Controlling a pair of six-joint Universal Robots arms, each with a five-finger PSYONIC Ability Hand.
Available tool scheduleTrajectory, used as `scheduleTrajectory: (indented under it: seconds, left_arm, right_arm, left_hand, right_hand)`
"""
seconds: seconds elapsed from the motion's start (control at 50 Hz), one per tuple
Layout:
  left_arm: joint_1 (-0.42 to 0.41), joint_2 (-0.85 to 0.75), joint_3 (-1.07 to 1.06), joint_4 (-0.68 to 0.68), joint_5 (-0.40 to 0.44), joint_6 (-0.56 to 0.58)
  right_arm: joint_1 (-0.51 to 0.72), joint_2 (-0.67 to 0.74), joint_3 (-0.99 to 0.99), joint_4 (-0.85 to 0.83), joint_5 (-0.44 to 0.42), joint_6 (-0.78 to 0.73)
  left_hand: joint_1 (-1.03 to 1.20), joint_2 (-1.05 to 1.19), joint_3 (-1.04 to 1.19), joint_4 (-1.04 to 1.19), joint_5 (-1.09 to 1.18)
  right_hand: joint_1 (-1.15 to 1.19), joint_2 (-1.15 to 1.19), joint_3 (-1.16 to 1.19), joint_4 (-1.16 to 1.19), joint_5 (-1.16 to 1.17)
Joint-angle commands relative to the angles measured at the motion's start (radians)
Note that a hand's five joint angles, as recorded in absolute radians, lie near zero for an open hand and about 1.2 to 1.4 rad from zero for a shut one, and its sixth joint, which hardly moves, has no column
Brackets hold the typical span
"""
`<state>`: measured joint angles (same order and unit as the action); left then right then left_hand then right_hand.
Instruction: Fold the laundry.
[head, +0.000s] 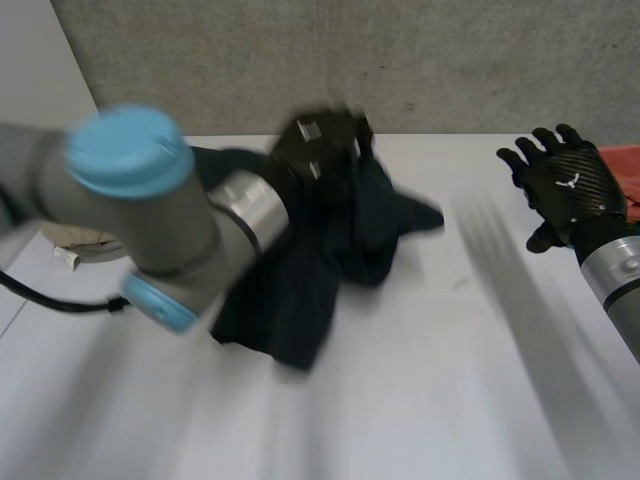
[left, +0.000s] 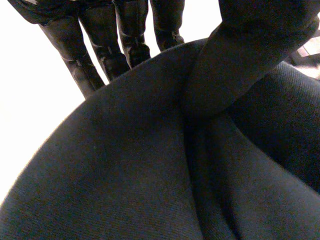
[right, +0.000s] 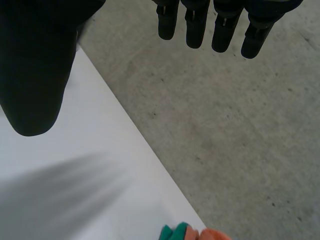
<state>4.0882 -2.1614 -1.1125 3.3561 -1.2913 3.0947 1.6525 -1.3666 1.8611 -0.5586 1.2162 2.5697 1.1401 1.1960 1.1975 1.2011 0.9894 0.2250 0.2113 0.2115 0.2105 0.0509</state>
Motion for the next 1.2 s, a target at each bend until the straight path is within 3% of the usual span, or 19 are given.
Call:
scheduleTrajectory:
  seconds: [0.02, 0.06, 0.1, 0.2, 0.32, 0.46, 0.58, 0.74, 0.84, 0.86, 0.94, 0.98, 1.02, 1.1, 1.2]
  left_arm:
    - [-0.068, -0.121, 0.003, -0.171, -0.009, 0.160]
    - [-0.066, -0.085, 0.002, -0.202, -0.014, 0.182]
    - [-0.062, -0.029, -0.007, -0.213, -0.026, 0.182]
    - [-0.052, 0.116, -0.090, -0.213, -0.089, 0.182]
    - [-0.023, 0.279, -0.282, -0.211, -0.255, 0.180]
    - [-0.032, 0.344, -0.505, -0.188, -0.410, 0.170]
    - [-0.054, 0.319, -0.610, -0.162, -0.430, 0.148]
    - [-0.054, 0.181, -0.615, -0.002, -0.424, 0.151]
    - [-0.054, 0.124, -0.593, 0.074, -0.416, 0.154]
    - [-0.057, 0.114, -0.587, 0.083, -0.411, 0.154]
    - [-0.063, 0.058, -0.555, 0.098, -0.369, 0.154]
    - [-0.063, 0.043, -0.540, 0.097, -0.346, 0.150]
    - [-0.063, 0.040, -0.538, 0.098, -0.339, 0.148]
    - [-0.060, 0.080, -0.529, 0.101, -0.341, 0.148]
    - [-0.028, 0.326, -0.503, 0.088, -0.345, 0.150]
  right_arm:
    - [-0.028, 0.004, -0.010, 0.005, 0.002, 0.032]
    - [-0.030, 0.006, -0.013, 0.020, -0.003, 0.033]
    - [-0.030, 0.006, -0.022, 0.045, -0.003, 0.033]
    - [-0.023, 0.009, -0.046, 0.144, -0.006, 0.033]
    - [0.019, 0.014, -0.086, 0.325, -0.007, 0.062]
    - [0.095, 0.063, -0.128, 0.477, -0.018, 0.225]
    - [0.177, 0.179, -0.144, 0.444, -0.030, 0.271]
    - [0.260, 0.328, -0.207, 0.349, -0.017, 0.270]
    - [0.288, 0.380, -0.250, 0.312, 0.009, 0.271]
    - [0.296, 0.389, -0.258, 0.300, 0.020, 0.271]
    - [0.306, 0.393, -0.263, 0.254, 0.052, 0.270]
    - [0.306, 0.386, -0.258, 0.237, 0.066, 0.267]
    - [0.305, 0.380, -0.253, 0.224, 0.089, 0.265]
    - [0.297, 0.337, -0.258, 0.233, 0.103, 0.259]
    - [0.290, 0.181, -0.267, 0.279, 0.095, 0.204]
  left_hand:
    - [-0.396, -0.452, -0.453, -0.457, -0.419]
    - [-0.798, -0.854, -0.856, -0.859, -0.822]
    - [-0.891, -0.947, -0.948, -0.952, -0.915]
    - [-0.912, -0.968, -0.969, -0.973, -0.936]
    - [-0.906, -0.962, -0.963, -0.967, -0.930]
    - [-0.859, -0.915, -0.917, -0.920, -0.883]
    - [-0.715, -0.771, -0.773, -0.776, -0.739]
    - [-0.786, -0.842, -0.843, -0.847, -0.809]
    - [-0.809, -0.865, -0.867, -0.870, -0.833]
    - [-0.803, -0.859, -0.861, -0.864, -0.827]
    - [-0.698, -0.754, -0.755, -0.759, -0.722]
    - [-0.099, -0.155, -0.156, -0.160, -0.123]
    - [0.255, 0.199, 0.197, 0.194, 0.231]
    - [0.256, 0.200, 0.199, 0.195, 0.232]
    - [0.256, 0.200, 0.199, 0.195, 0.232]
  right_hand:
    - [-0.050, -0.037, -0.037, -0.036, -0.051]
    - [-0.050, -0.037, -0.037, -0.036, -0.051]
    - [-0.050, -0.037, -0.037, -0.036, -0.051]
    - [-0.050, -0.037, -0.037, -0.036, -0.051]
    - [-0.050, -0.037, -0.037, -0.036, -0.051]
    - [-0.050, -0.037, -0.037, -0.036, -0.051]
    - [-0.050, -0.037, -0.037, -0.036, -0.051]
    - [0.098, 0.111, 0.111, 0.112, 0.097]
    - [0.435, 0.448, 0.448, 0.449, 0.434]
    - [0.642, 0.655, 0.655, 0.656, 0.641]
    - [1.170, 1.184, 1.184, 1.185, 1.170]
    - [1.171, 1.185, 1.185, 1.186, 1.171]
    - [1.171, 1.185, 1.185, 1.186, 1.171]
    - [1.171, 1.185, 1.185, 1.186, 1.171]
    - [1.171, 1.185, 1.185, 1.186, 1.171]
